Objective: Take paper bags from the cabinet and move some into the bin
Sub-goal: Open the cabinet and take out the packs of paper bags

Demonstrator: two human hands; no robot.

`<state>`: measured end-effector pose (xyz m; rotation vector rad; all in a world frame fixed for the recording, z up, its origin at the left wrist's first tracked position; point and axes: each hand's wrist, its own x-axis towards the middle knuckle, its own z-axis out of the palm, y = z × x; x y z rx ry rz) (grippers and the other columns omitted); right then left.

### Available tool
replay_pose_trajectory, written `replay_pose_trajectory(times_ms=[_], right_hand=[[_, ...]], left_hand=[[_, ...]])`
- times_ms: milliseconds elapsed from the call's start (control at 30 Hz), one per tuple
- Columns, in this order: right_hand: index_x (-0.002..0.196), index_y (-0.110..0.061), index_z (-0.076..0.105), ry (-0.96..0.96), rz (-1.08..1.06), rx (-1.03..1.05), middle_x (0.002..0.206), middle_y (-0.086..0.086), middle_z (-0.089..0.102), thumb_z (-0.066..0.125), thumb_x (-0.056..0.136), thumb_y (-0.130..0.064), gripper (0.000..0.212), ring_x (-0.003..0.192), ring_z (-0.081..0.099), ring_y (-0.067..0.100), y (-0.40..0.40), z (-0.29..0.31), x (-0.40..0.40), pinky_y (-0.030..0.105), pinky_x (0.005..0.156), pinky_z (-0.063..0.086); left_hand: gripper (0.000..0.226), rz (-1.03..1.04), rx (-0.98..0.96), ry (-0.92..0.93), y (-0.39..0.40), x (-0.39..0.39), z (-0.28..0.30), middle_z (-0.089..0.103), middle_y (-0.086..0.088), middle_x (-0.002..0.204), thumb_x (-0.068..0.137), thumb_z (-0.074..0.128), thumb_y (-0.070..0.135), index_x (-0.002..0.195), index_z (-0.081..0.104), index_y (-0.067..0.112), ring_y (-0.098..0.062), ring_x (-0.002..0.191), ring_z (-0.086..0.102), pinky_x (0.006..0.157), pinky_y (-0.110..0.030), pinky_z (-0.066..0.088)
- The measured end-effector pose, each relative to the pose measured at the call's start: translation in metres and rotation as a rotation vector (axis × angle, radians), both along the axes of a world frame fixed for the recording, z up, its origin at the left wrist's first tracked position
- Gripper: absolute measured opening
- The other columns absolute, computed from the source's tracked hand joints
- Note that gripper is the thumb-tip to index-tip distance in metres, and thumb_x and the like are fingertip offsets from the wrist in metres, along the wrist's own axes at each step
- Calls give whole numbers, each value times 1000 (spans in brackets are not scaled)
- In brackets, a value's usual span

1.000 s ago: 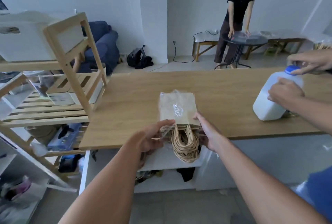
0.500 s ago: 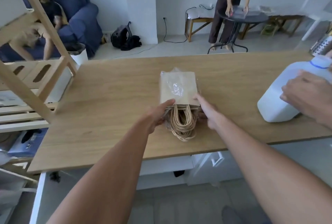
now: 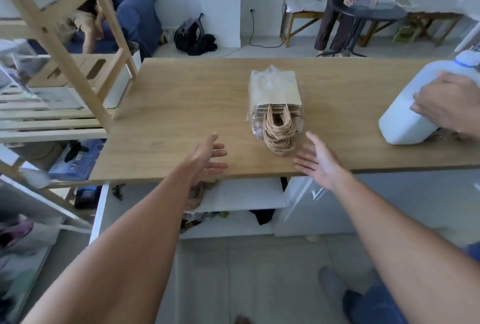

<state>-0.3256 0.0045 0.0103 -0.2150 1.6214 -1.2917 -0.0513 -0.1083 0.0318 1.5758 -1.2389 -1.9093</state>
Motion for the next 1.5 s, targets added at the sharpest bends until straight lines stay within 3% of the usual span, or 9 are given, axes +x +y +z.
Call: replay_pose_trajectory(times_ms=[267,467,633,767,900,967,1033,1233,1500], right_hand=[[129,-12,64,-51,377,144,130,15,67,68,91,-57,59,108,68,32,61,-43,113,46,98,56],[138,-16,58,-16,458,181,130,12,63,71,87,-62,70,116,66,31,33,-114,157,47,103,55],[137,-16,58,-4,463,177,128,12,64,72,86,-62,70,116,64,33,-16,-185,166,46,100,55],[136,-17,56,20,450,176,129,13,60,72,86,-62,70,116,63,34,-68,-241,159,45,97,57],[137,-17,52,67,424,167,127,12,55,72,85,-61,71,115,60,33,-120,-288,153,48,103,54],[131,-18,55,82,401,140,124,11,56,73,84,-60,65,112,60,30,-145,-303,153,47,101,55],[110,-21,59,47,395,99,120,12,58,74,86,-54,44,109,61,29,-168,-310,156,48,103,54],[94,-9,59,-26,346,136,96,14,62,74,94,-26,23,93,66,31,-204,-318,162,49,98,58],[96,-13,64,-115,492,235,96,10,57,83,83,-26,26,84,55,23,-166,-306,151,34,86,51]], left_hand=[[29,83,-43,-249,77,116,-42,68,-6,124,105,51,31,121,63,10,-26,91,70,92,-44,59],[78,117,-72,-413,62,158,-122,64,-9,136,77,59,62,139,60,14,-35,116,66,107,-49,52],[73,180,-167,-468,14,159,-180,53,-13,150,96,54,55,151,47,8,-37,133,53,112,-43,44],[74,217,-337,-609,-39,152,-227,49,-16,152,101,54,53,155,37,5,-34,136,50,89,-37,39],[93,157,-349,-658,-87,156,-275,45,-14,156,89,64,67,155,39,7,-34,138,47,103,-40,40],[66,164,-344,-622,-108,158,-294,65,-9,115,87,67,67,123,64,11,-26,101,61,83,-35,46],[46,178,-295,-516,-125,160,-310,60,-2,84,87,66,67,90,64,21,-18,73,53,69,-31,42],[46,166,-56,-234,-154,160,-334,47,-3,65,91,58,64,80,58,19,-15,46,40,54,-25,40],[41,323,200,35,-106,168,-335,41,-2,64,80,65,53,84,57,13,-18,51,42,69,-33,53]])
